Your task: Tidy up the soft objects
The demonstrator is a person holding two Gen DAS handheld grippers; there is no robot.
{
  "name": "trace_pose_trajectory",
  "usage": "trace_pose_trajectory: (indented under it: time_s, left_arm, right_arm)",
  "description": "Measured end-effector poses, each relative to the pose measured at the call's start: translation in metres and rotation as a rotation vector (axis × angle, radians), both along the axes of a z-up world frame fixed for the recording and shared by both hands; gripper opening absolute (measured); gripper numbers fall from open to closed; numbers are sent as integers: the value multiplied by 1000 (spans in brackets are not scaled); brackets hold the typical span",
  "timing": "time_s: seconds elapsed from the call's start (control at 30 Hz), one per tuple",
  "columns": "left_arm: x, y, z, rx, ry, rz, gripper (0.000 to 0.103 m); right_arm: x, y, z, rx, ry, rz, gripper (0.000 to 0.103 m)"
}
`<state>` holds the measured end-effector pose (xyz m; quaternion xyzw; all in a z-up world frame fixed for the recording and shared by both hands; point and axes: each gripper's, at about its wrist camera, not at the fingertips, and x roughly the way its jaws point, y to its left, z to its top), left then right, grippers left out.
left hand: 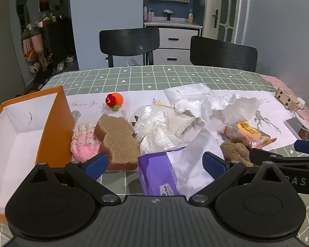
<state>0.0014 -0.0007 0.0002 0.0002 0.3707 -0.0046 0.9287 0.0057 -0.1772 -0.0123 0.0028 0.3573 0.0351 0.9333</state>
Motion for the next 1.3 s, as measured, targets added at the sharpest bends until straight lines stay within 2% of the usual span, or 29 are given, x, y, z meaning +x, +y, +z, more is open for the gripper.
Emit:
trace_pose_trajectory:
  time_s: [0.13,0.43,1.3]
  left_arm:
    - [-5,-6,1,24,-37,-8,103]
    - [-5,-1,1,-1,-25,-6,103]
    - [-4,1,-1,-9,-17,-5,103]
  right_arm:
    - [0,0,1,0,4,0,100]
    - [-1,-1,1,-2,7,0,100]
    - [0,-1,-1,-7,13,1,100]
